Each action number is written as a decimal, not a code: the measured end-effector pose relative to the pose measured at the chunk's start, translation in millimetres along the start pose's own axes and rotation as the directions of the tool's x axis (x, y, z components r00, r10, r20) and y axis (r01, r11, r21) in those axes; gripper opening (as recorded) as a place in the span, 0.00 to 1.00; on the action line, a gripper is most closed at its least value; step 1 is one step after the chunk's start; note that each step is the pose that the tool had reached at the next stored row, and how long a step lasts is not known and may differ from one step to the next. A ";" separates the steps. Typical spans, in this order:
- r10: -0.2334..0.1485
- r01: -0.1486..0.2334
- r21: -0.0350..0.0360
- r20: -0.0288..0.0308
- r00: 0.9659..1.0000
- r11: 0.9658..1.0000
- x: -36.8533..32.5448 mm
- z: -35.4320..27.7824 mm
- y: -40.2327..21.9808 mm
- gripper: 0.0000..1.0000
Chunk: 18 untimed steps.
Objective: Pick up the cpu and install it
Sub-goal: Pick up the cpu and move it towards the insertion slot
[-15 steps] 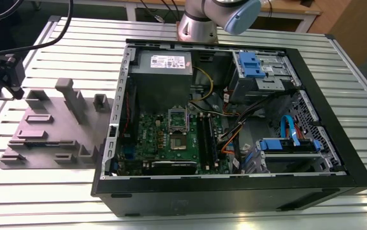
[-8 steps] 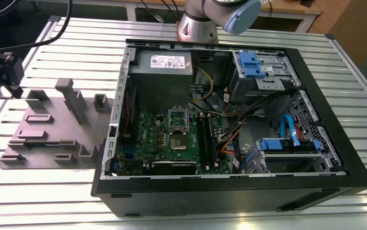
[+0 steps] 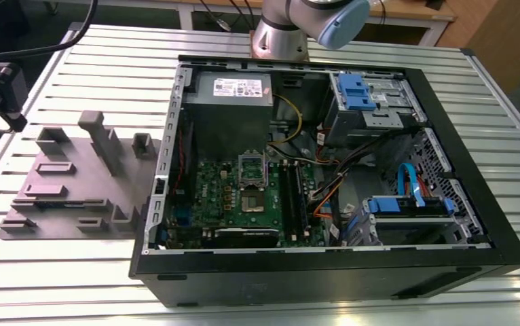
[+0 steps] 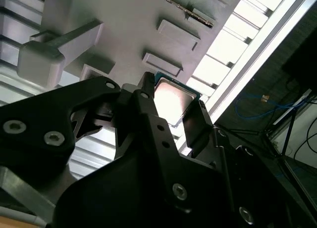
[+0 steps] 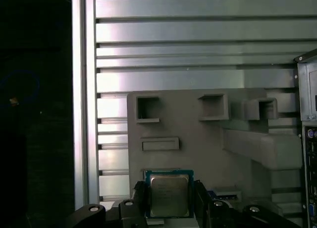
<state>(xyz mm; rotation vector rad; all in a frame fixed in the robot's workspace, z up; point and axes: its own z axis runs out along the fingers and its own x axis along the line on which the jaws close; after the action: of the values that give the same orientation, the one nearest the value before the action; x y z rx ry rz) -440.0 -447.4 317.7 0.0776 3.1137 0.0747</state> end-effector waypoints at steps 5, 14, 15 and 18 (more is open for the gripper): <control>0.000 0.000 0.000 0.000 1.000 1.000 0.0 -1.6 0.1 0.47; 0.000 0.000 0.000 0.000 1.000 1.000 -0.4 -16.0 0.8 0.47; 0.000 0.000 0.000 0.000 1.000 1.000 -0.4 -16.0 0.8 0.47; 0.000 0.000 0.000 0.000 1.000 1.000 -0.4 -16.2 0.8 0.47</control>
<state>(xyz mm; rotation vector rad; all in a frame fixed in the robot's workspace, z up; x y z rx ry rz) -440.0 -447.4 333.9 0.0775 3.1135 0.0749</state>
